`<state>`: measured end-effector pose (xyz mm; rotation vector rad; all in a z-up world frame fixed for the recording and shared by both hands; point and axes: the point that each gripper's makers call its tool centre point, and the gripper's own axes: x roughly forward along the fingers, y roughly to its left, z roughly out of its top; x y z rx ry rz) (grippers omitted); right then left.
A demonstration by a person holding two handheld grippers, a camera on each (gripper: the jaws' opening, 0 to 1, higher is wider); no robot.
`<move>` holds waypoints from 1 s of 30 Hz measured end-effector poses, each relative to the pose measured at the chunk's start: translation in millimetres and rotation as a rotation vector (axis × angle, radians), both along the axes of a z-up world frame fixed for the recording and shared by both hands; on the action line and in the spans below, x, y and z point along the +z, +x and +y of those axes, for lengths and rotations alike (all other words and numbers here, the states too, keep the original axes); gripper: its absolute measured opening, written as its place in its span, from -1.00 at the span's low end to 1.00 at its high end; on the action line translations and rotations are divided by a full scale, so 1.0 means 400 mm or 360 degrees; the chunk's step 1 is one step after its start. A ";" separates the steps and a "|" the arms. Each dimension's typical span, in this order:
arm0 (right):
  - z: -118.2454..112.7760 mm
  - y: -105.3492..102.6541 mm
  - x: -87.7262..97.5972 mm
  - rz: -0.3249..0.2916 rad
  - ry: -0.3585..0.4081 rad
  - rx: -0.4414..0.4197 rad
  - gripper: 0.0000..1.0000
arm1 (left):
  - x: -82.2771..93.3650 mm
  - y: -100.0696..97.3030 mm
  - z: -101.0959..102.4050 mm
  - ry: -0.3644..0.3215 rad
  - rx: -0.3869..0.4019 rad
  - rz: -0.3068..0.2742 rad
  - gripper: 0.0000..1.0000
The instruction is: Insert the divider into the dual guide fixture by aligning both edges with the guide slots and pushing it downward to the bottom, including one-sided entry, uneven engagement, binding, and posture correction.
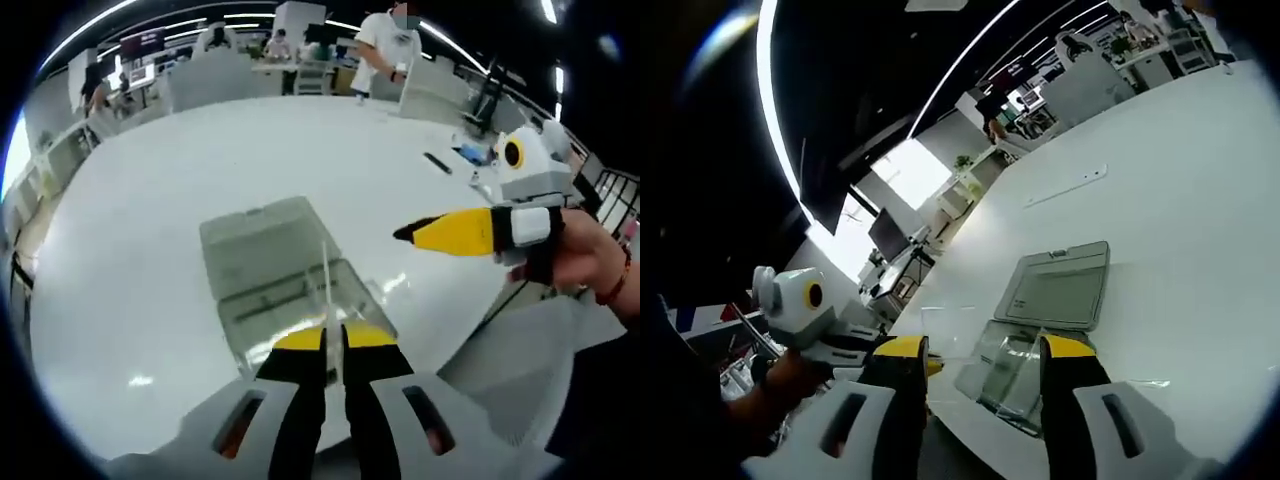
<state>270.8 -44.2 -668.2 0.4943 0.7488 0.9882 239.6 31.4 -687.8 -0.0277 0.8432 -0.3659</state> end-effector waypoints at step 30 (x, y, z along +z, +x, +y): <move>-0.052 -0.011 -0.039 -0.0063 -0.0065 -0.0033 0.12 | -0.066 0.029 0.059 0.0020 0.0028 0.0424 -0.94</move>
